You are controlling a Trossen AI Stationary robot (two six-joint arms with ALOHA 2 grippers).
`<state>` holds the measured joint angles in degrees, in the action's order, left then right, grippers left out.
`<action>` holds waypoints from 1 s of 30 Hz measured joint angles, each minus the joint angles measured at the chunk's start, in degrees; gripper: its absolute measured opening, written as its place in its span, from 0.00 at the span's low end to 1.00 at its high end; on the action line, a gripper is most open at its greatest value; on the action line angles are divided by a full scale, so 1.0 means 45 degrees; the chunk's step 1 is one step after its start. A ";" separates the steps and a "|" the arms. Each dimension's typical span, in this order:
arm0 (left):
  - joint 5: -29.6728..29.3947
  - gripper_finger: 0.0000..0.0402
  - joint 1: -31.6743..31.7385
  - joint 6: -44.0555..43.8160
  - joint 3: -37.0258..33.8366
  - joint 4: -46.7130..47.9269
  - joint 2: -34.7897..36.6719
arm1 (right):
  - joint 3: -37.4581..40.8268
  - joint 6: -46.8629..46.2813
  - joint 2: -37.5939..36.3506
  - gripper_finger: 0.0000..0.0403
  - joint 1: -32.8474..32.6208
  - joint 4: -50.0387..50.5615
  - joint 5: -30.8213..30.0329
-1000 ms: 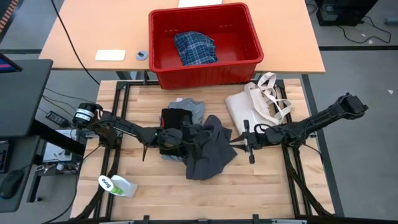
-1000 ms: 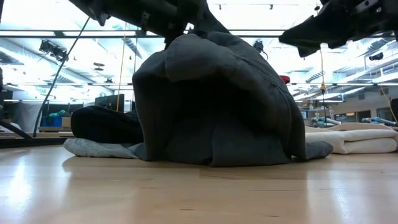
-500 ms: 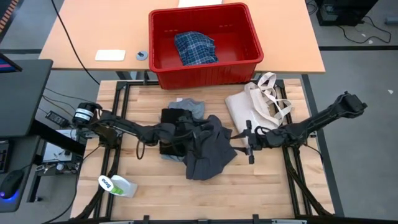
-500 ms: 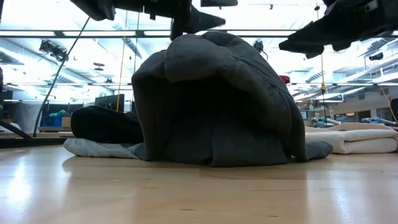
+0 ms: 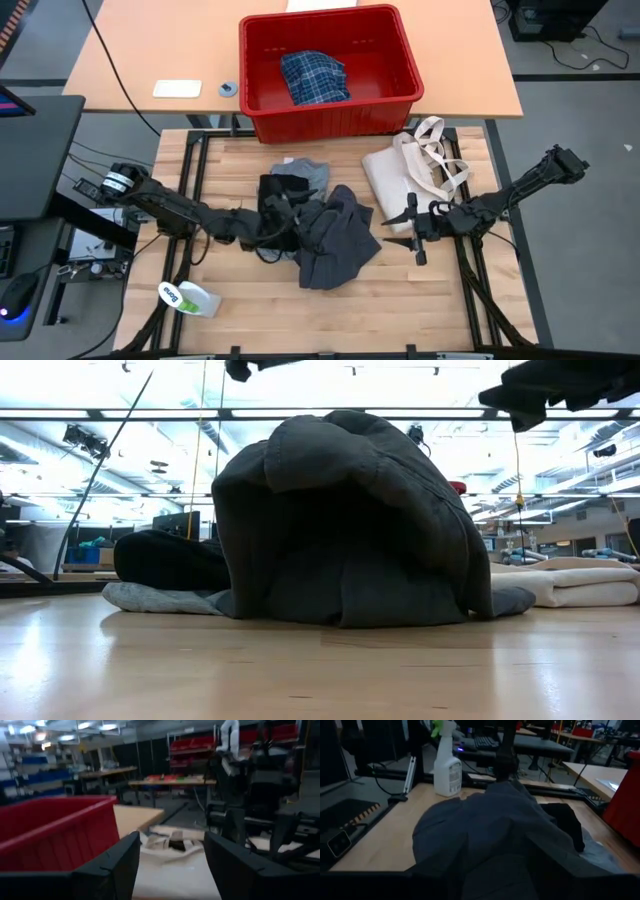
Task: Fold Laundry from Bin
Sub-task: Fold the gray short pants
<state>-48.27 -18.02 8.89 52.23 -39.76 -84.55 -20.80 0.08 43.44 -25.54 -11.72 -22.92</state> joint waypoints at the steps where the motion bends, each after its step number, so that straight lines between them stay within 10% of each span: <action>1: -0.0013 0.55 0.0008 -0.0335 0.0047 0.0392 0.0064 | 0.0000 0.0004 0.0000 0.48 0.0000 0.0123 0.0000; 10: 0.0703 0.53 0.0091 -0.5274 0.3569 0.9132 -0.0541 | 0.0000 0.0025 0.0359 0.48 0.0135 0.0283 -0.0005; 30: 0.1033 0.53 -0.1209 -0.5621 0.8662 1.3190 -0.4400 | 0.0000 0.0024 0.0369 0.48 0.0131 0.0242 0.0000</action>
<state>-43.63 -23.46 -16.40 91.21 19.59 -104.35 -20.80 0.19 45.10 -24.95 -10.63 -22.92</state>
